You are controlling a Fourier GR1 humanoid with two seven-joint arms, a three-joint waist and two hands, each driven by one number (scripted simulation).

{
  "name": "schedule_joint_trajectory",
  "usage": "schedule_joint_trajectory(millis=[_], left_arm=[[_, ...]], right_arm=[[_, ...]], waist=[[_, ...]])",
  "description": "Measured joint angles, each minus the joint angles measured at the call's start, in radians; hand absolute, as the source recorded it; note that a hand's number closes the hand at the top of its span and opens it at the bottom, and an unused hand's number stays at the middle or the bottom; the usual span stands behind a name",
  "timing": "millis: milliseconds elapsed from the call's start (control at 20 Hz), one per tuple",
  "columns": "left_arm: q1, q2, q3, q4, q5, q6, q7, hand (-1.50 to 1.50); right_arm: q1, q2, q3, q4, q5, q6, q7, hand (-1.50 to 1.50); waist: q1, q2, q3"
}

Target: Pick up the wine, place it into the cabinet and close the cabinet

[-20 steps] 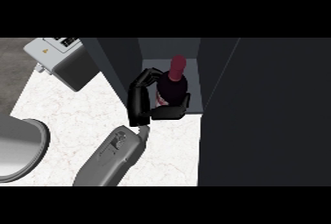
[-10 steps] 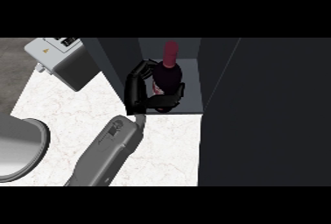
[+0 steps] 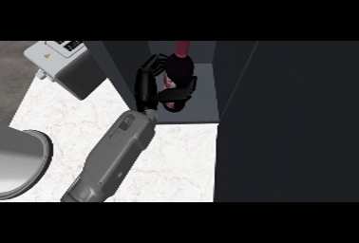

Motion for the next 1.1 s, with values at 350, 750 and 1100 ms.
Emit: schedule_joint_trajectory(millis=[350,750,1100], left_arm=[[-0.114,0.010,0.049,0.167,0.007,-0.004,-0.098,1.50],[-0.214,0.000,0.106,0.332,0.035,0.011,-0.211,1.50],[-0.284,-0.002,0.196,0.437,0.077,-0.050,-0.232,1.50]], right_arm=[[0.032,0.025,0.037,0.002,0.000,0.014,-0.034,-1.50],[0.036,0.029,0.049,0.006,-0.001,0.023,-0.050,-1.50],[0.039,0.032,0.062,0.007,0.003,0.023,-0.064,-1.50]], waist=[[-0.006,0.002,0.000],[-0.014,0.005,-0.001],[-0.020,0.007,0.000]])
